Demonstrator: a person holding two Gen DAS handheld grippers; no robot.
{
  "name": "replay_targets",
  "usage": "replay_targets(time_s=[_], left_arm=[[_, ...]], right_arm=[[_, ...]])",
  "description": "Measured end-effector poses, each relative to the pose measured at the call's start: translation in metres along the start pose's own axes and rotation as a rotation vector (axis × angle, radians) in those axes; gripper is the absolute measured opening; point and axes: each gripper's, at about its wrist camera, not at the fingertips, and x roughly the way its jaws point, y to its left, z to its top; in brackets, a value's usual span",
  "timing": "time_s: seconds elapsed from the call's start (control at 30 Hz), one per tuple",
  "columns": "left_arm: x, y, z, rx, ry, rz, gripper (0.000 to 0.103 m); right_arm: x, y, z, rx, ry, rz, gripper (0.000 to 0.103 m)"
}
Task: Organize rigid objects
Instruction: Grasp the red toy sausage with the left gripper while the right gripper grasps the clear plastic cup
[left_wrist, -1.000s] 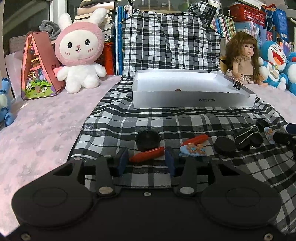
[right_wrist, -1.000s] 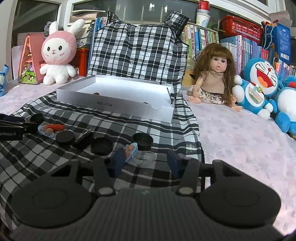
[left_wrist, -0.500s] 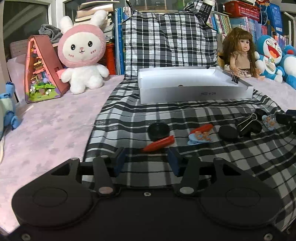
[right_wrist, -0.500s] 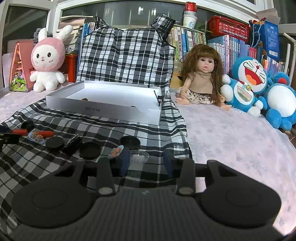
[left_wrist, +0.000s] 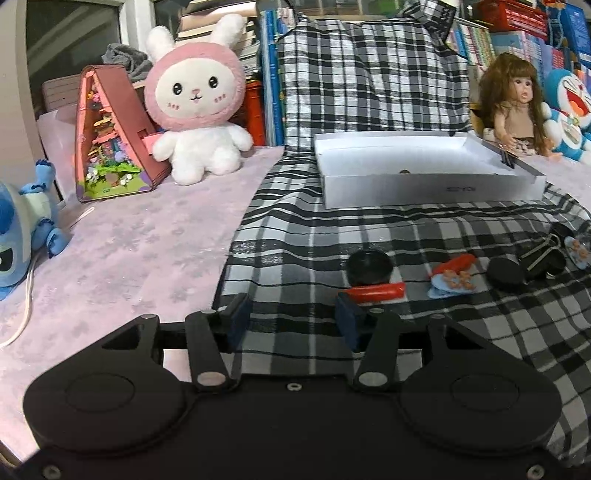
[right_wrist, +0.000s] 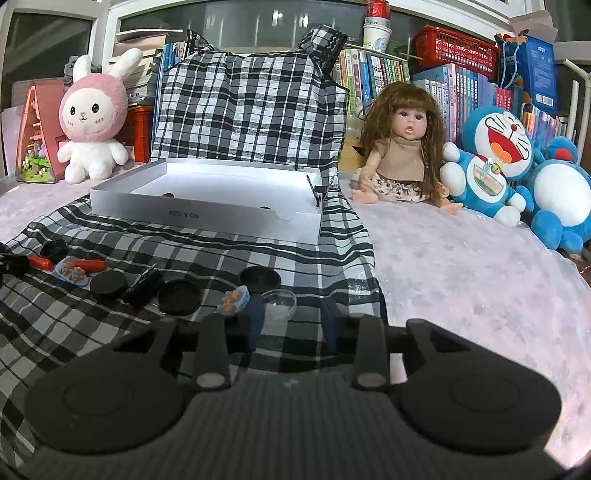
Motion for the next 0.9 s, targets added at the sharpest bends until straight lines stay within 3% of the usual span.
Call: replay_targets(time_s=[0.4,0.9], left_arm=[[-0.018,-0.024,0.002,0.028,-0.052,-0.075,0.067],[-0.004,-0.037,-0.005,0.014,-0.036,-0.093,0.063]], right_arm=[[0.004,0.003,0.0,0.004,0.012,0.007,0.042],[0.008,0.009,0.001,-0.006,0.016,0.005,0.051]])
